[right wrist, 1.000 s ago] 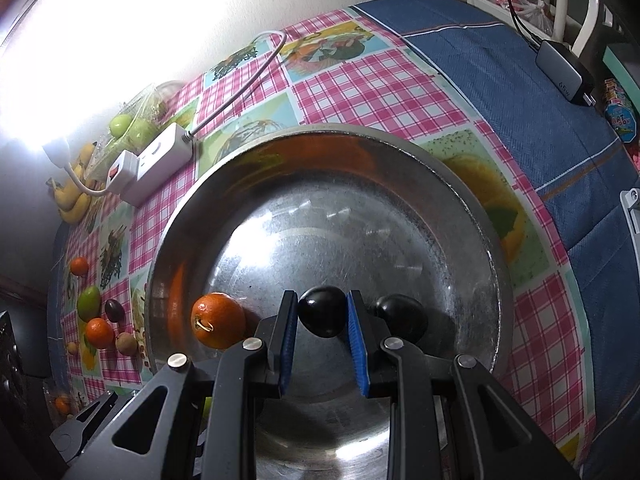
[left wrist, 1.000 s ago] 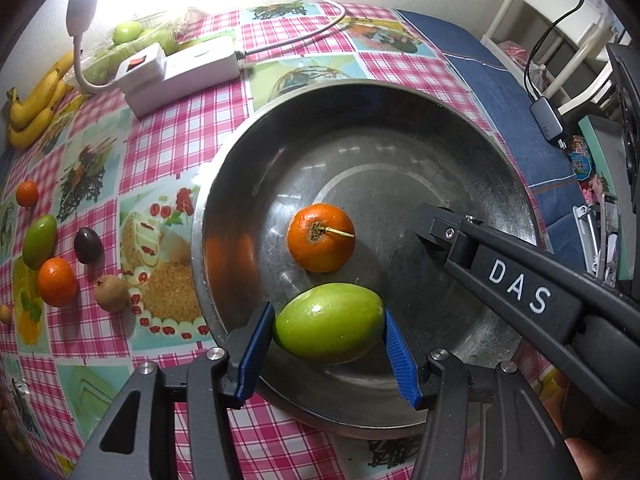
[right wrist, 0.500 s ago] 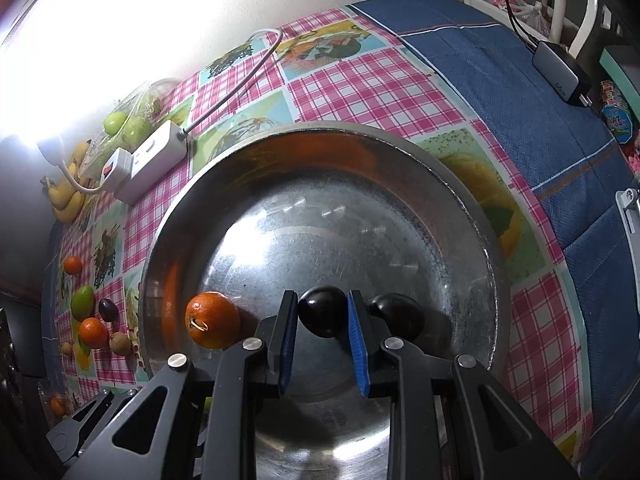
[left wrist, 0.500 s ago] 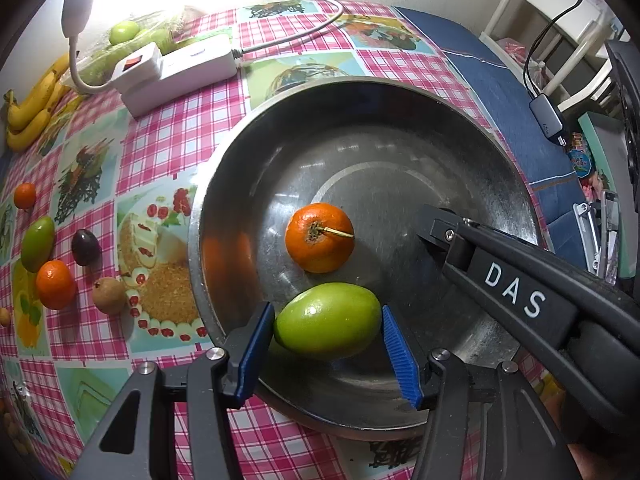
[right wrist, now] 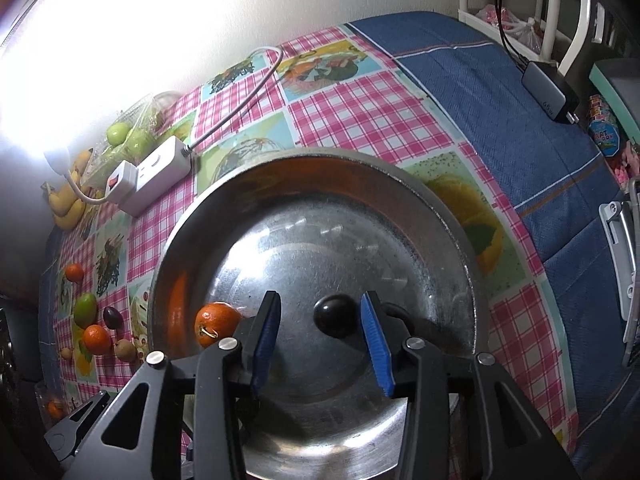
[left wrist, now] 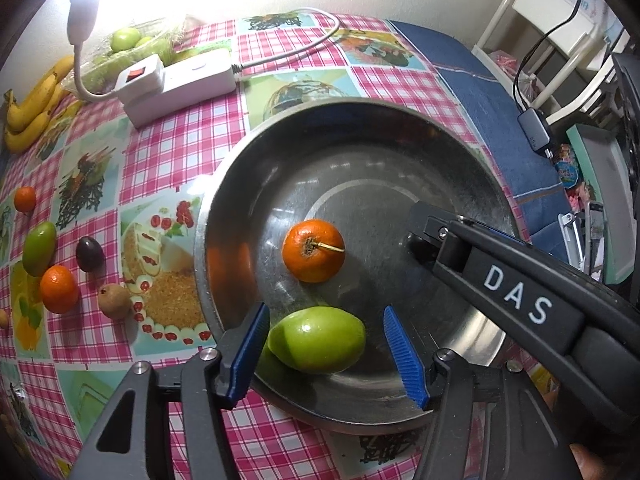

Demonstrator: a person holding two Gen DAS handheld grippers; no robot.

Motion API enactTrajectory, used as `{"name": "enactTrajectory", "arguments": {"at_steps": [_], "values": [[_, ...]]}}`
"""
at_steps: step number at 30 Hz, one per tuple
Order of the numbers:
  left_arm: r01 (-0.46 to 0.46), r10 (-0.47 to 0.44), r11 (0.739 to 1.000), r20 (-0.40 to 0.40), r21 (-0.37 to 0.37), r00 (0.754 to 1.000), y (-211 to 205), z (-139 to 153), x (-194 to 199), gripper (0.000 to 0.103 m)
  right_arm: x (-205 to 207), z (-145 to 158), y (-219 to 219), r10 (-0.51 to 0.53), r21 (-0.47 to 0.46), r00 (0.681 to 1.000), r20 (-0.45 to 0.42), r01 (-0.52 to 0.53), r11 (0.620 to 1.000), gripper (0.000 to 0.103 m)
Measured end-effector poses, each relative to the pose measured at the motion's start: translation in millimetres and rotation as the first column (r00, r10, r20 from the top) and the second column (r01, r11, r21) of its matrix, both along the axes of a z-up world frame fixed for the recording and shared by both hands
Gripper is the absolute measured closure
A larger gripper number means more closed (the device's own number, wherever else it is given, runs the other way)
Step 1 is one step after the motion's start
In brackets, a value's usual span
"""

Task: Organize fruits
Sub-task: 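Open the left gripper releasing the mango while the right gripper releases the plum into the plate, then withdraw both grippers from the plate toward the fruit on the tablecloth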

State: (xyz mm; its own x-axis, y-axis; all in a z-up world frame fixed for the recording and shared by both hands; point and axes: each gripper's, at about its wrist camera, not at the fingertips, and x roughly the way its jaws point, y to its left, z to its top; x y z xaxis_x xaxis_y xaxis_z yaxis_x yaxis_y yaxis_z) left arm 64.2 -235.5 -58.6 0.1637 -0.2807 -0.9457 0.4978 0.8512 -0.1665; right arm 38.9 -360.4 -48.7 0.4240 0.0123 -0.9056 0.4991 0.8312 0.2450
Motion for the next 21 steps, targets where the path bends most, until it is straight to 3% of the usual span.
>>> {"name": "enactTrajectory", "arguments": {"at_steps": [11,21], "values": [[-0.066,0.068,0.996,0.028,-0.057,0.997,25,26,7,0.039,-7,23,0,-0.012,-0.023,0.999,0.049,0.013,1.000,0.058],[-0.260,0.264,0.963,0.051,-0.073,0.963,75,34,40,0.040,-9,19,6,0.001,-0.024,1.000,0.027,-0.001,1.000,0.058]]}}
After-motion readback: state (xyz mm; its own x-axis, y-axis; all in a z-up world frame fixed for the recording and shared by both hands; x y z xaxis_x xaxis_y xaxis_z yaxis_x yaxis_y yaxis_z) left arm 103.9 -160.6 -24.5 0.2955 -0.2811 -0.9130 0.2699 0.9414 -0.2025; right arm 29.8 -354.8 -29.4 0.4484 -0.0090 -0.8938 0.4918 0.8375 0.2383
